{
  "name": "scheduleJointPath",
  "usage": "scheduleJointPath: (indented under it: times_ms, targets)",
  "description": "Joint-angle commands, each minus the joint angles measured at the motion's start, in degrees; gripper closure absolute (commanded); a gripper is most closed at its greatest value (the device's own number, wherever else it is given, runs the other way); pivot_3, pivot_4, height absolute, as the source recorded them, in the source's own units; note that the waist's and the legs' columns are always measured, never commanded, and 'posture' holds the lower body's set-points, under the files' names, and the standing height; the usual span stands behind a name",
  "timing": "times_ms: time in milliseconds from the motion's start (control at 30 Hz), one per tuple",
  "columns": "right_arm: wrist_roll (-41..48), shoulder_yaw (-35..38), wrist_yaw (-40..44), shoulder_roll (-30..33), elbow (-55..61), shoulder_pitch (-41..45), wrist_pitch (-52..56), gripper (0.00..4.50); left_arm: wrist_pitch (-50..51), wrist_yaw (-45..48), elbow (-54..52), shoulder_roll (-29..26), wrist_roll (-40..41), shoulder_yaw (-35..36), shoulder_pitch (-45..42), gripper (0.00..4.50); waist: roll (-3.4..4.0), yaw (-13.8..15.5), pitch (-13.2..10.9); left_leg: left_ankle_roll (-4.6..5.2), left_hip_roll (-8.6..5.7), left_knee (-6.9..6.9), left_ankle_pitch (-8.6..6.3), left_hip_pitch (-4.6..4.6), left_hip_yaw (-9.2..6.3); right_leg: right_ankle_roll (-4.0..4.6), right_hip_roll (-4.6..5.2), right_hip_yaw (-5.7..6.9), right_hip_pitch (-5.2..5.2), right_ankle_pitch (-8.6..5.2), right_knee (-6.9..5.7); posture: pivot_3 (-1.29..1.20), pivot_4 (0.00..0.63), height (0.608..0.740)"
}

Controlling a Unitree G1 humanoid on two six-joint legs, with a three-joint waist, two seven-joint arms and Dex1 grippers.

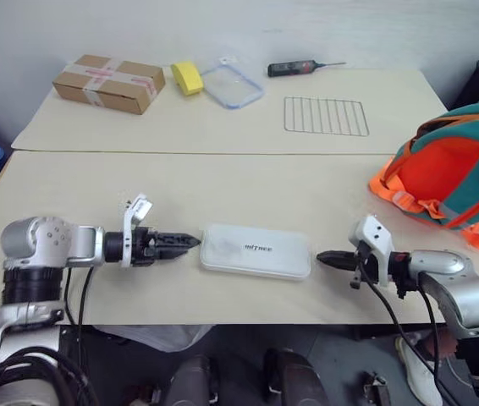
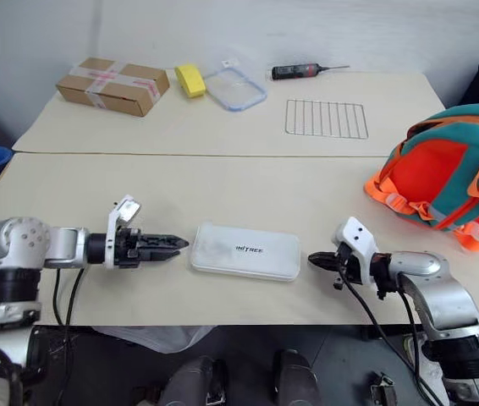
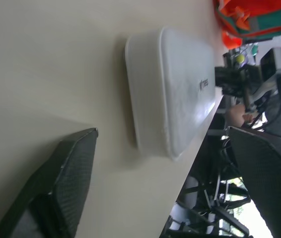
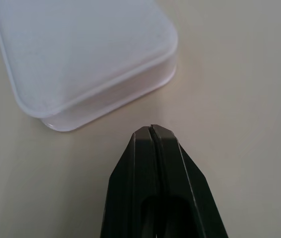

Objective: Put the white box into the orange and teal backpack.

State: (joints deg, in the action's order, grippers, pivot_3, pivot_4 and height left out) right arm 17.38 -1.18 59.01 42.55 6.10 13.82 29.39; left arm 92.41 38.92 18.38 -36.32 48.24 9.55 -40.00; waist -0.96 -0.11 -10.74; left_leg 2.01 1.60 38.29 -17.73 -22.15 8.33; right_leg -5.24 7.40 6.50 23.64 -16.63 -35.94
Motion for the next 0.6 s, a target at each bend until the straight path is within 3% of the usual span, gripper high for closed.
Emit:
scheduleJointPath:
  times_ms: [33,300,533,600]
  targets:
    - [-1.24,-1.69,0.59,0.26,-0.30,1.61,-2.11,4.50,0.08,-2.30,4.65,2.78,-2.16,-1.33,-2.88,0.07,-0.01,0.14,0.00,0.00,-0.01,0.04,0.00,0.00,0.00,0.00,0.00,-0.01,0.00,0.00,0.01,0.00,0.150,0.740]
    - [-3.29,-5.46,-0.19,-3.11,-3.78,6.88,-4.15,4.50,0.08,-1.50,9.31,6.69,2.20,-5.93,-7.48,0.07,-0.04,-0.02,0.03,-0.02,0.00,0.14,0.01,0.02,-0.02,-0.01,0.01,-0.06,-0.03,0.01,-0.05,0.00,0.150,0.740]
    - [-4.29,-5.54,-0.33,-4.85,-5.19,6.89,-6.66,4.50,0.09,-7.39,13.79,13.14,6.59,1.25,-12.42,0.07,-0.07,0.00,0.01,-0.03,0.01,0.27,0.01,-0.04,-0.02,-0.02,-0.01,-0.05,-0.03,0.01,-0.04,0.00,0.150,0.740]
    - [-3.55,-4.53,-0.34,-4.97,-5.13,6.12,-6.89,4.50,0.08,-8.60,12.60,13.46,7.01,1.36,-11.90,0.70,-0.07,0.03,0.01,-0.03,0.01,0.28,0.01,-0.04,-0.03,-0.03,0.01,-0.05,-0.04,0.02,-0.04,0.00,0.150,0.740]
